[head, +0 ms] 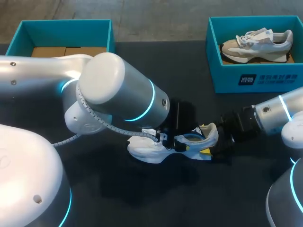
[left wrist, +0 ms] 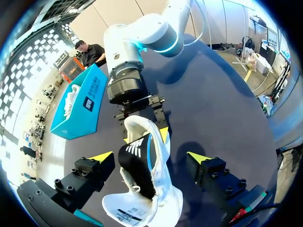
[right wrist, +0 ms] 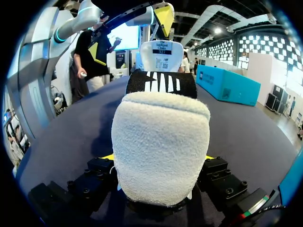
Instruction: Take the shoe out of the shoebox, open the shoe tongue, remove and reinsert the insole, then place the shoe into the shoebox
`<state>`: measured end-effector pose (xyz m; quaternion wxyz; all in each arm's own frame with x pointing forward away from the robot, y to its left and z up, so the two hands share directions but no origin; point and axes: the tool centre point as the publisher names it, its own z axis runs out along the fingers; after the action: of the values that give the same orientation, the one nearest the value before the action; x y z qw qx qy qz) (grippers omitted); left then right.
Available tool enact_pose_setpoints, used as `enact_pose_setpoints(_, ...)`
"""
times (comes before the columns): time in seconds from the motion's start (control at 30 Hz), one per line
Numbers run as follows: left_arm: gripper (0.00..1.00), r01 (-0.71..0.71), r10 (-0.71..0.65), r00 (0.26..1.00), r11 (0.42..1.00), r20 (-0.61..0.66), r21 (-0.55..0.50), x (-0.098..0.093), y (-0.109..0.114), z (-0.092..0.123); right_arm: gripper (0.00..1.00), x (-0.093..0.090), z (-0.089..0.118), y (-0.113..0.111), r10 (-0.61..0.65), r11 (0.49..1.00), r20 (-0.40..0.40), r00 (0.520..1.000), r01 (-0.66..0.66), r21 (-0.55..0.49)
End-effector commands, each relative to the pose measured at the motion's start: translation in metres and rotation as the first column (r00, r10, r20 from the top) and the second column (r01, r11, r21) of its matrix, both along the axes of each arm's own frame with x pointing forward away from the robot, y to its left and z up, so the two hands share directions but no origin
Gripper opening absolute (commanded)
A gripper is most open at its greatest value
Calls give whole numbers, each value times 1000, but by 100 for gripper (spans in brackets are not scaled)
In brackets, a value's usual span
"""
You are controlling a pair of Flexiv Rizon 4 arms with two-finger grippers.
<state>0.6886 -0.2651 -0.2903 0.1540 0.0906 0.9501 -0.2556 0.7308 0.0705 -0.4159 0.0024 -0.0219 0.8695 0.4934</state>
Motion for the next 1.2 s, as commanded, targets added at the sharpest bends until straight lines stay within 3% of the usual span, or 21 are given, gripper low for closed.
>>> enact_pose_setpoints(0.03, 100, 1, -1, 1000, 1000, 12, 15, 0, -1, 0, 0, 1, -6, 0, -1, 1000, 1, 1000, 1, -3)
enact_pose_setpoints(0.43, 100, -60, 40, 981, 993, 191, 97, 2, -10, -3, 0, 1, -6, 0, -1, 1000, 1, 1000, 1, -3)
enact_pose_setpoints(1.2, 100, -172, 101, 925, 971, 367, 168, 6, -16, -5, 0, 1, -6, 0, -1, 1000, 1, 1000, 1, -3)
